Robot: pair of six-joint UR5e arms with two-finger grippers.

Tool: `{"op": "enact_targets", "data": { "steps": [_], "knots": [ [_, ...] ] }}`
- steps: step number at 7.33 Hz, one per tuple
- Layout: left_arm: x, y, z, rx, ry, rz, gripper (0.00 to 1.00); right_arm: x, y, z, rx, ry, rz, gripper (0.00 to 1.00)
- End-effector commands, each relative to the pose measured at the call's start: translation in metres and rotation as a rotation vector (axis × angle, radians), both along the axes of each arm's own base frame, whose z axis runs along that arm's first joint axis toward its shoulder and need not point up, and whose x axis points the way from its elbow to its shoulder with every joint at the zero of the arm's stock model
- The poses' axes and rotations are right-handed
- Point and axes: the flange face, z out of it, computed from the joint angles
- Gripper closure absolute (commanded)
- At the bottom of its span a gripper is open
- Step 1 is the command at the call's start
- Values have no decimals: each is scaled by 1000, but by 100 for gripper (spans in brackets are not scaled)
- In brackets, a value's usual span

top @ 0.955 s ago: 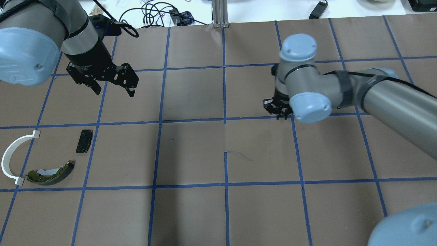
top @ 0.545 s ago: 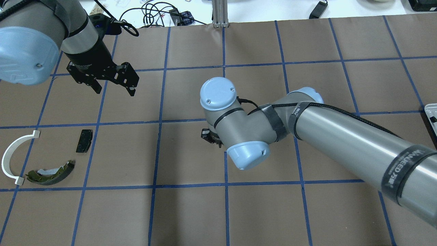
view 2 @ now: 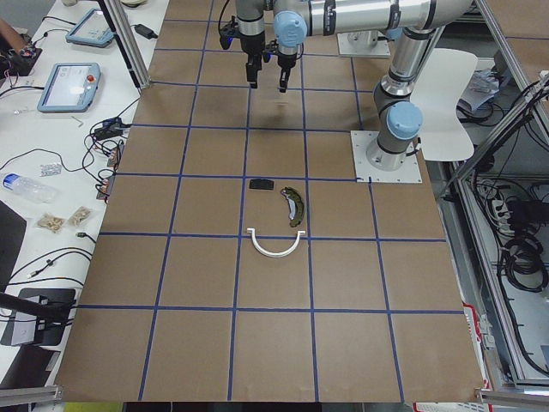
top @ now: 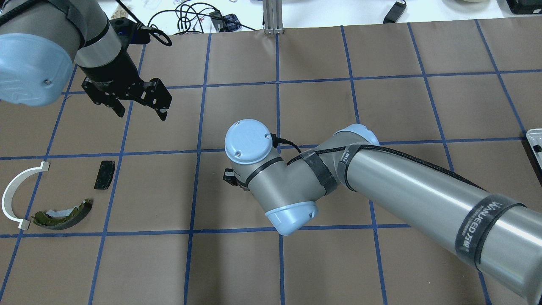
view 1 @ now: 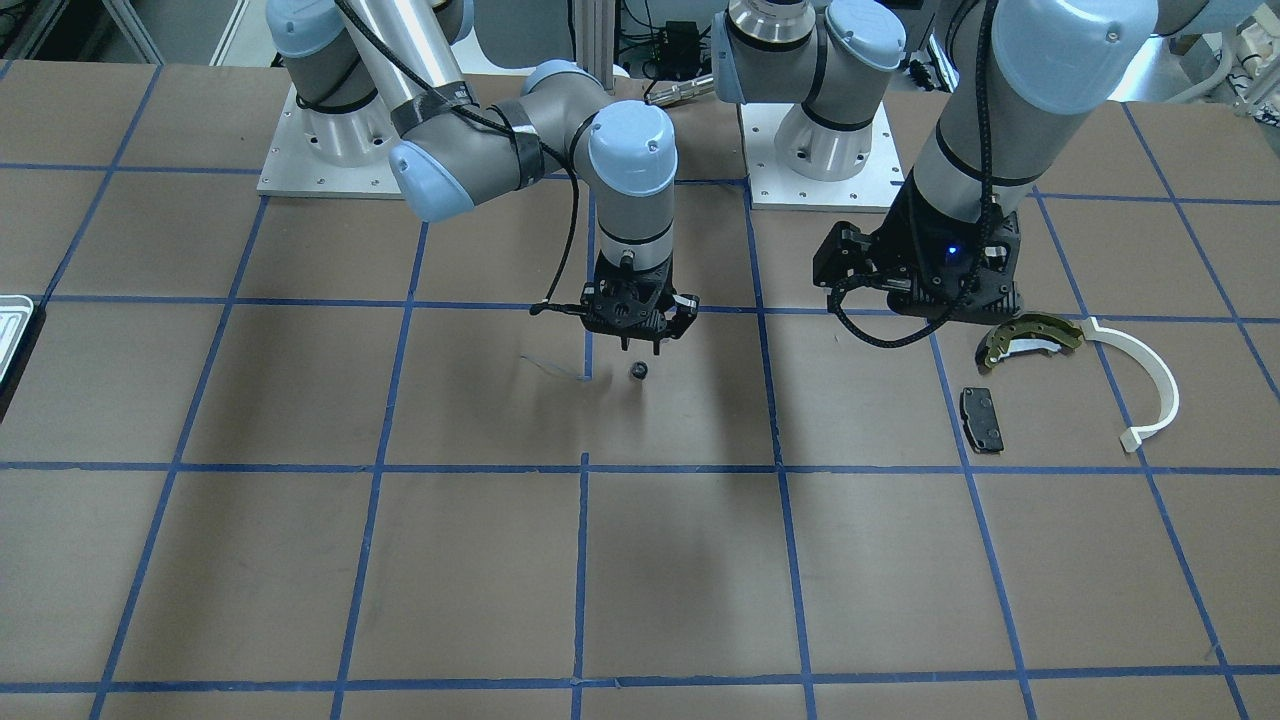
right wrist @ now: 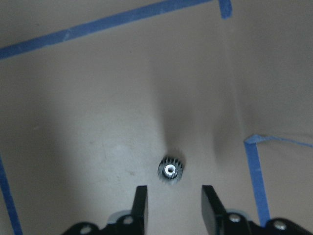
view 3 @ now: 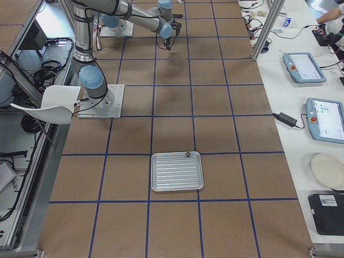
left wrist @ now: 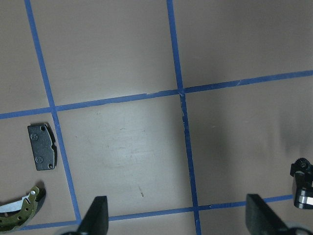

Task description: Place bearing gear from tray to pile

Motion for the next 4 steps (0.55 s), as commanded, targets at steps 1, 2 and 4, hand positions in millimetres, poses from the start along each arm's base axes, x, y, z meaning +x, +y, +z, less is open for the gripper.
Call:
{"op": "enact_targets", "data": {
  "steps": [1,2,4],
  "knots": [
    [0,-5,-12,11,2,18,0,-54,-48,21,-92,-21,-19,0],
    [-8,-3,-12,7,2,18,0,-112,-82,42,-128,1,14,0],
    [-45,13,-43,55,0,58,0,-224,-127,50,-95,68,113,0]
  ]
}}
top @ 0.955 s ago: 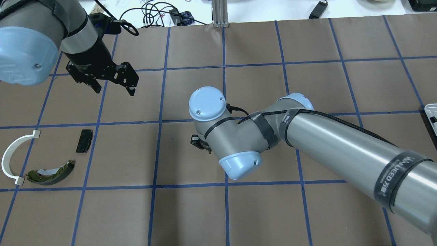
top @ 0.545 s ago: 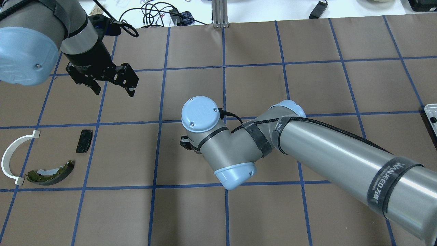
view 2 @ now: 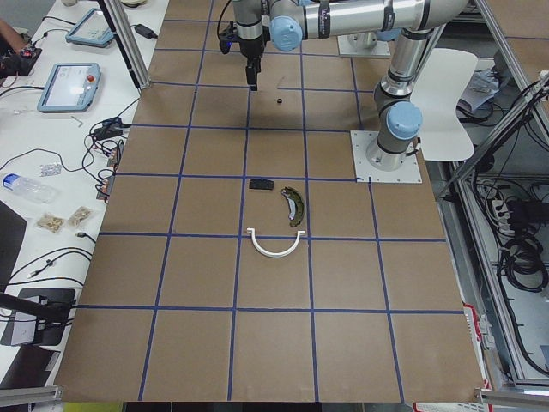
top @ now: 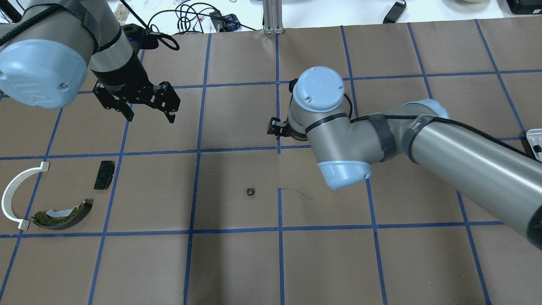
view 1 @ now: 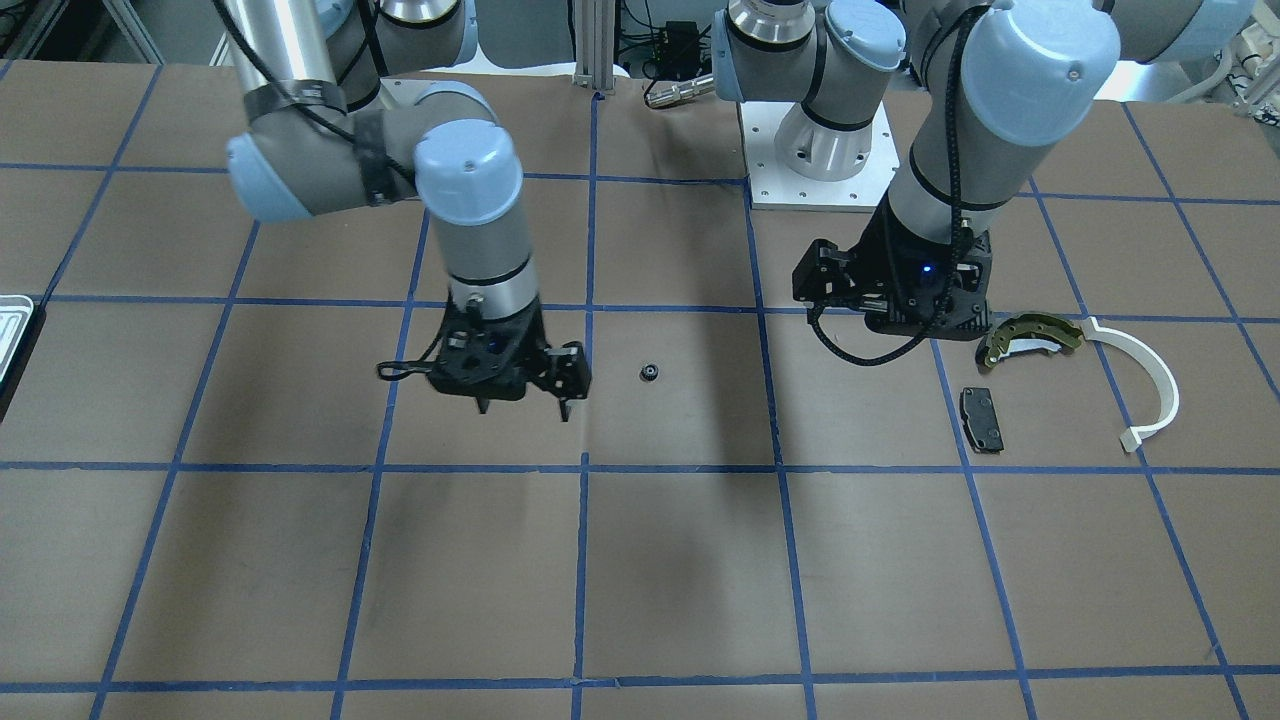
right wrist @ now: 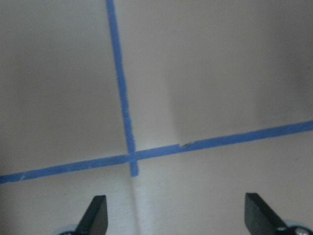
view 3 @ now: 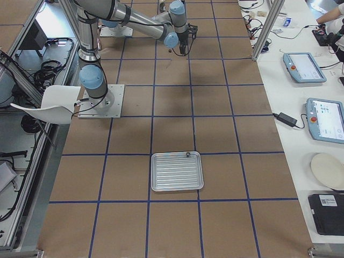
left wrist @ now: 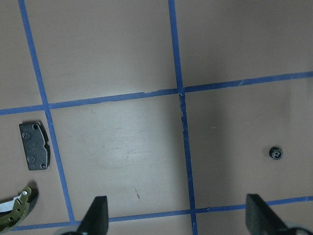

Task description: Place bearing gear from tray to pile

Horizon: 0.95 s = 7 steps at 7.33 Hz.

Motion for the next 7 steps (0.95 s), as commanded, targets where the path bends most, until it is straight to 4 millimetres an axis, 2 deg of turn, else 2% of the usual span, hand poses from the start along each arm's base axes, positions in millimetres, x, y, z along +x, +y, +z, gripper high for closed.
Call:
{"op": "enact_targets", "data": {
  "steps": [1,2,3,4,5,7],
  "knots": [
    [-50,19,-57,-7,12,22,0,-120,-34,0,87,80,127,0],
    [-68,32,-94,13,43,98,0,-178,-39,1,150,85,134,0],
    [-91,42,-117,-3,61,75,0,-240,-38,6,191,79,102,0],
    [-118,58,-140,8,54,37,0,-308,-37,7,198,82,146,0],
    [-139,65,-161,-12,58,27,0,-367,-29,9,183,108,269,0],
    [-154,75,-203,-12,58,-5,0,-462,-3,8,183,142,385,0]
  ]
}}
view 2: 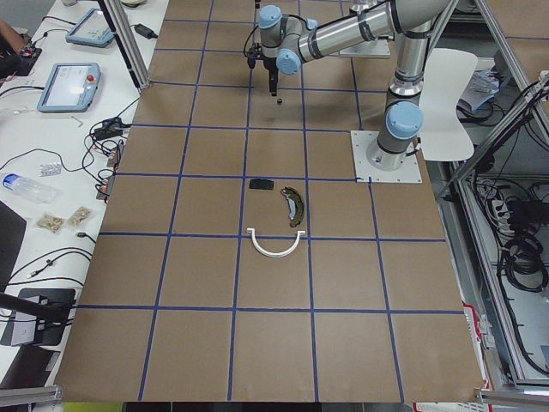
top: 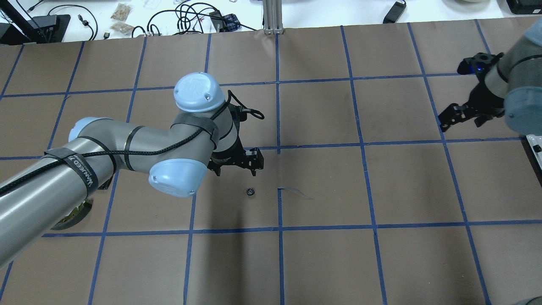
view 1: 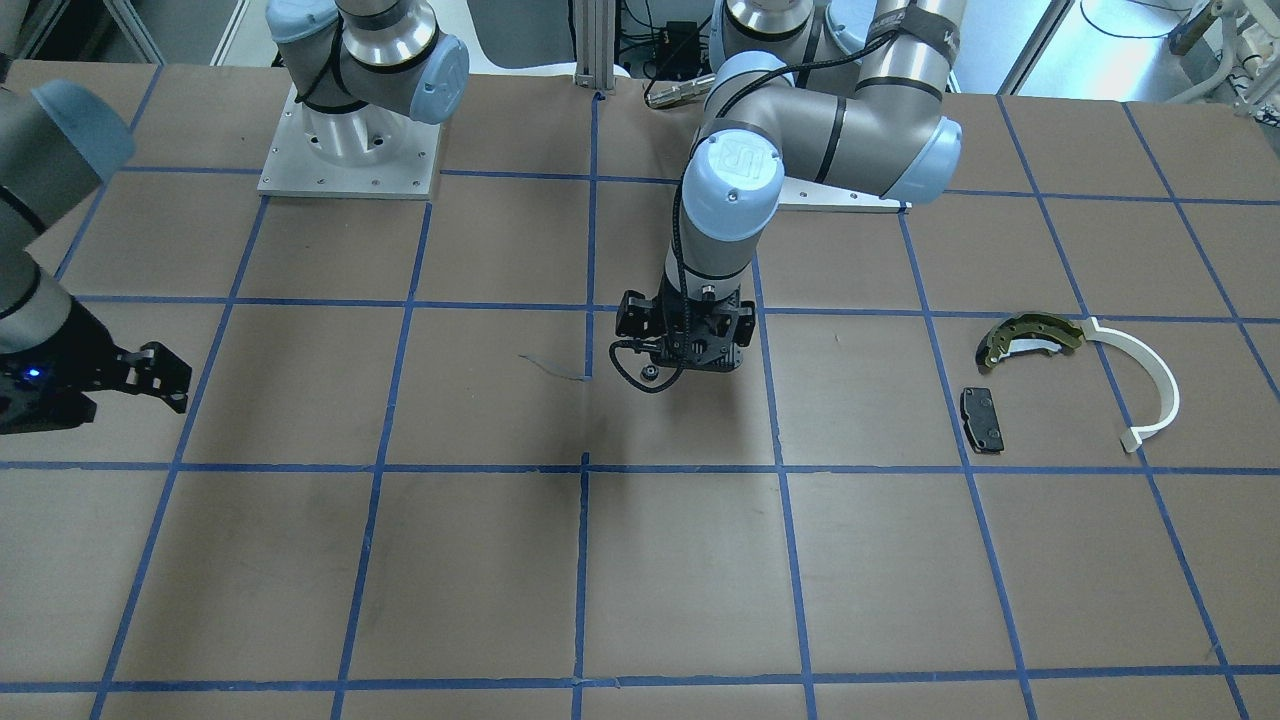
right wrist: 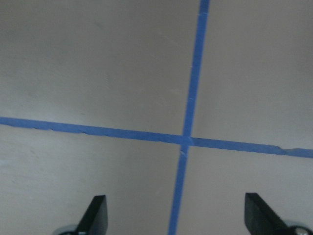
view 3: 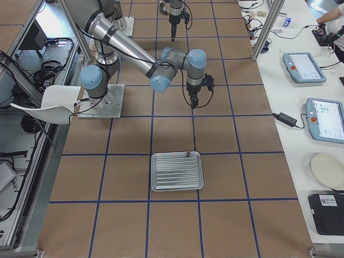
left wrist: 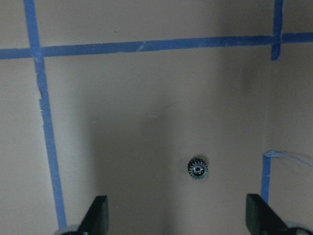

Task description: Place bearing gear from tray to pile

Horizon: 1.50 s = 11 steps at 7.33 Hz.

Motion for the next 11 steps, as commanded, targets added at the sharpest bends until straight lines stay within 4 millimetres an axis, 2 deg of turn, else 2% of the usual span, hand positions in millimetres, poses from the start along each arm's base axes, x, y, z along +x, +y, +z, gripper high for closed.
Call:
{"op": "enact_targets", "data": {
  "steps": [1,2,3,4,5,6,7,8,9,10,11],
  "knots": [
    [-11,8,-41,1,-1,-19,2,-102,37,0,2,11,163,0],
    [-14,12,-52,21,-7,-27,3,-128,48,-8,9,4,303,0],
    [-16,14,-59,33,-12,-32,16,-137,47,-23,31,-12,455,0],
    [-16,13,-62,36,-13,-32,20,-161,52,-16,20,5,463,0],
    [-16,13,-63,39,-14,-32,24,-192,59,-19,8,-1,496,0],
    [-16,14,-67,47,-18,-32,32,-212,65,-44,20,-33,617,0],
    [-16,13,-71,54,-20,-32,33,-234,61,-55,-17,7,688,0],
    [-16,12,-72,54,-22,-32,34,-246,50,-63,-50,50,809,0],
    [-16,12,-72,54,-22,-32,39,-252,42,-63,-71,60,926,0],
    [-16,12,-72,54,-20,-30,70,-260,36,-60,-94,70,945,0],
    [-16,12,-72,54,-22,-30,100,-265,27,-70,-128,50,948,0]
  ]
}}
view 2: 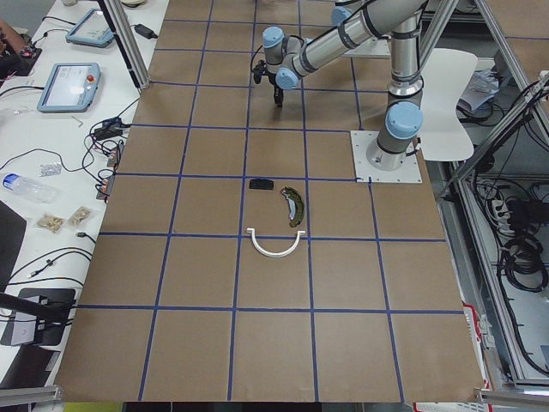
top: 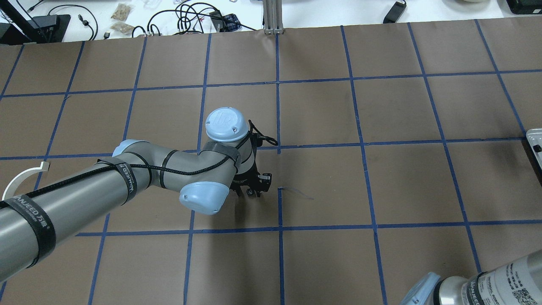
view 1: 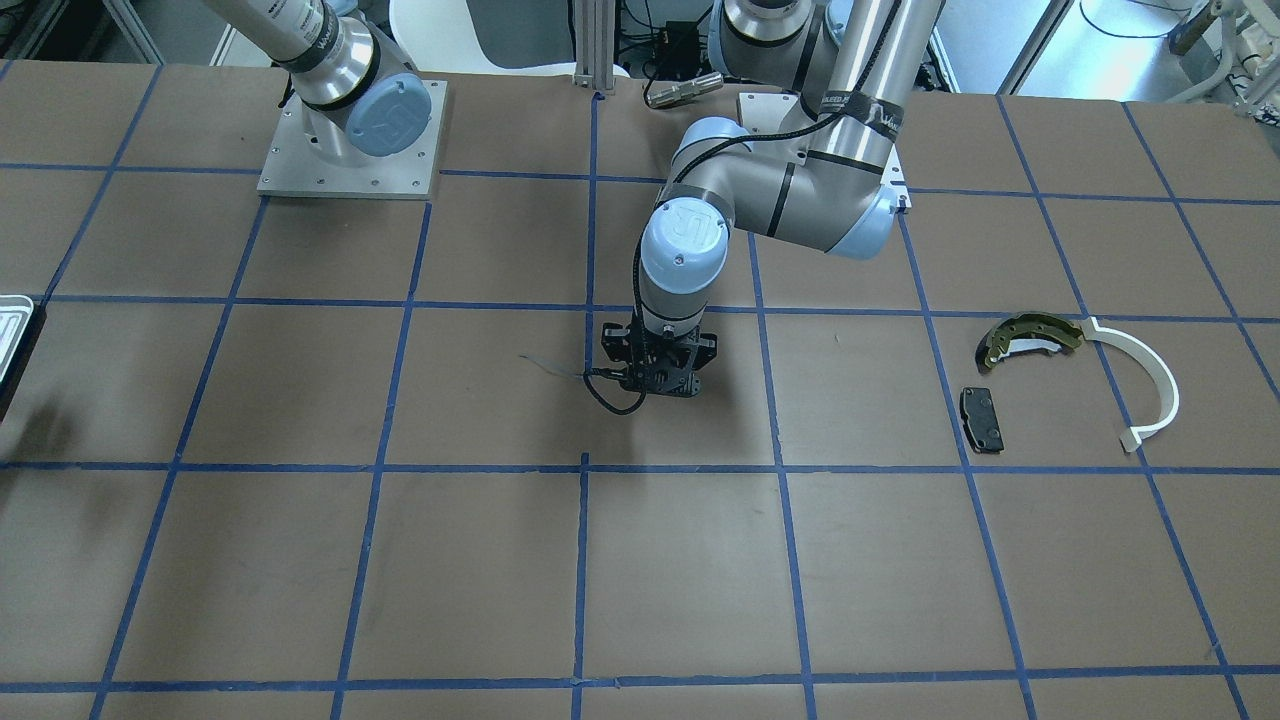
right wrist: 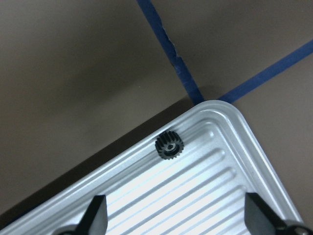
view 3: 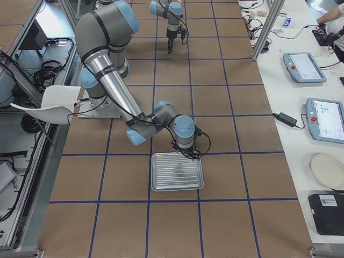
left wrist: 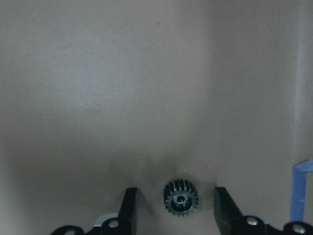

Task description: Place bearing gear from tray to pile

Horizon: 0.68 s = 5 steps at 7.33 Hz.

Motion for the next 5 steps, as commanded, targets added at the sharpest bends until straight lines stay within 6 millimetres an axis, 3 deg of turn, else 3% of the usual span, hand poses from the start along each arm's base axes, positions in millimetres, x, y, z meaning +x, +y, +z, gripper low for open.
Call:
{"op": "enact_targets", "data": {
  "steps": [1,3,5],
  "knots": [
    [-1,-3,5,-10,3,0,100,-13,-15,-24,-33,-47,92,0],
    [8,-26,35,-66,16,3,100,-14,-15,-28,-29,-50,140,4],
    [68,-77,86,-49,6,-20,100,-9,-11,-33,-5,-81,146,4]
  ]
}}
